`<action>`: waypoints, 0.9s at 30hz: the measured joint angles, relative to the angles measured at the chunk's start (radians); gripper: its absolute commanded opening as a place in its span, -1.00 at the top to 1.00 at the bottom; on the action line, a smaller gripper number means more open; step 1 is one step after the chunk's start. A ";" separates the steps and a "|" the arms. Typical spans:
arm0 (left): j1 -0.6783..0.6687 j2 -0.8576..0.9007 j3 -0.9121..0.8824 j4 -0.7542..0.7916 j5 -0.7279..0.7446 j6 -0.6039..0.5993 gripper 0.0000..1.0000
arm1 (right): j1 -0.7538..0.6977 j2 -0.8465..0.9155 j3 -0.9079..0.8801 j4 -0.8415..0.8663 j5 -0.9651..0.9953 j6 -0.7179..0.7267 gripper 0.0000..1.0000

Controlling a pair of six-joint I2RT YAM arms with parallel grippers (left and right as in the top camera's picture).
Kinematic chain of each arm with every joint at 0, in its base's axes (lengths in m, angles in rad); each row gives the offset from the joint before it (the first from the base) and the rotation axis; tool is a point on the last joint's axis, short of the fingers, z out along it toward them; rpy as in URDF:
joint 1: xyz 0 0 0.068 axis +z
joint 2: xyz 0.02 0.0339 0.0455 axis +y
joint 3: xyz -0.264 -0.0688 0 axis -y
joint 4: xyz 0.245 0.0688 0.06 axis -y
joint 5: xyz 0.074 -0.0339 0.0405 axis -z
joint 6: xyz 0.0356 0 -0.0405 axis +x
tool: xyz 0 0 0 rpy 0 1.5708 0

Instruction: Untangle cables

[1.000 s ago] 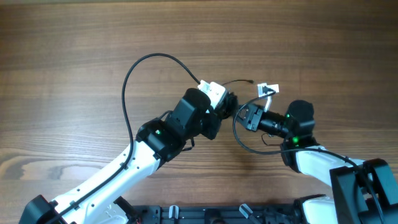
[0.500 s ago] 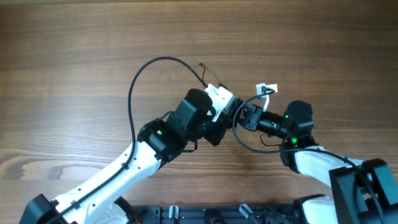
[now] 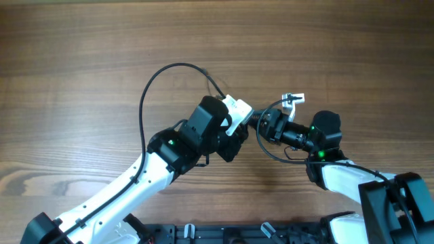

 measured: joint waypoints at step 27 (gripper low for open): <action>0.233 0.002 0.000 0.001 0.357 -0.125 0.92 | 0.003 0.000 0.005 -0.100 0.038 -0.426 0.64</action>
